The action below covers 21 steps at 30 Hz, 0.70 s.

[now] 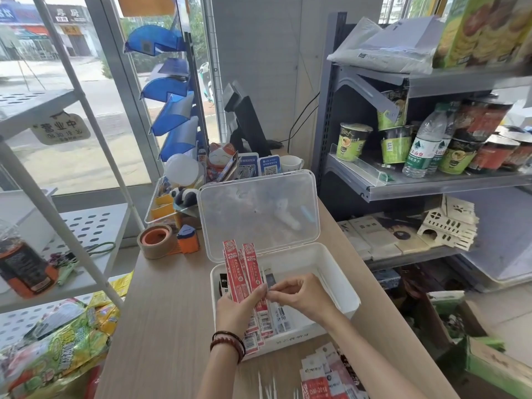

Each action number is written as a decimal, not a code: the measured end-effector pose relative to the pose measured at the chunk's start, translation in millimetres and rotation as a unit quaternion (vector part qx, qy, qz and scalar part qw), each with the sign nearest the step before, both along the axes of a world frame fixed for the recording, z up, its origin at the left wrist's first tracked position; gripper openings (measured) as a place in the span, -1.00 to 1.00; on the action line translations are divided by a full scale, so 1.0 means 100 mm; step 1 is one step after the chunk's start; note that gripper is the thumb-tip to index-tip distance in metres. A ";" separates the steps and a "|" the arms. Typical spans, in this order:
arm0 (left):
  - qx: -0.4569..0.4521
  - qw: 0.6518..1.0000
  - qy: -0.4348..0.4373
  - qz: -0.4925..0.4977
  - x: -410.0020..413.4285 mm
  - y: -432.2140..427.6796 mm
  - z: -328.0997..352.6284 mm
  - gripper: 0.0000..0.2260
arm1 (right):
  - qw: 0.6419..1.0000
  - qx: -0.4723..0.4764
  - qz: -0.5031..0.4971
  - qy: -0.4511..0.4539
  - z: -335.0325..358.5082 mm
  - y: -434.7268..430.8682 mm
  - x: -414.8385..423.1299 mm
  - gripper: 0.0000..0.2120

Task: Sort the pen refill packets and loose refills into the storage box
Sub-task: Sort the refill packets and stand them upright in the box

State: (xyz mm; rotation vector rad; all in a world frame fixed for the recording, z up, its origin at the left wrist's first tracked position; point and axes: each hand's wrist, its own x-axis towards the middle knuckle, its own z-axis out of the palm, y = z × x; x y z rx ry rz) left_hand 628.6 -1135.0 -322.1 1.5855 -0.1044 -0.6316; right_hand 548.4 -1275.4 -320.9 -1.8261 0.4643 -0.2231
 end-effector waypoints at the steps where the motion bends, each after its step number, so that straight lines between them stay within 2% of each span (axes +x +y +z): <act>1: -0.001 1.000 0.000 -0.001 0.00 0.00 0.00 -0.84 | 1.000 0.002 -0.001 0.001 0.00 -0.01 0.00 -0.85; 5: -0.007 1.000 0.005 -0.008 0.00 -0.01 -0.01 -0.79 | 0.997 -0.054 -0.053 0.023 -0.08 -0.03 0.05 -0.93; 10: 0.008 1.000 -0.004 -0.019 0.00 -0.01 -0.03 -0.75 | 0.958 -0.186 -0.167 0.142 -0.17 -0.05 0.05 -0.92; 15: 0.022 0.999 -0.001 -0.024 0.02 -0.01 -0.04 -0.74 | 0.914 -0.267 -0.166 0.256 -0.25 -0.04 0.06 -0.91; 21: 0.002 1.000 0.001 -0.021 0.01 -0.01 -0.01 -0.80 | 0.885 -0.310 -0.167 0.305 -0.38 -0.10 0.12 -0.93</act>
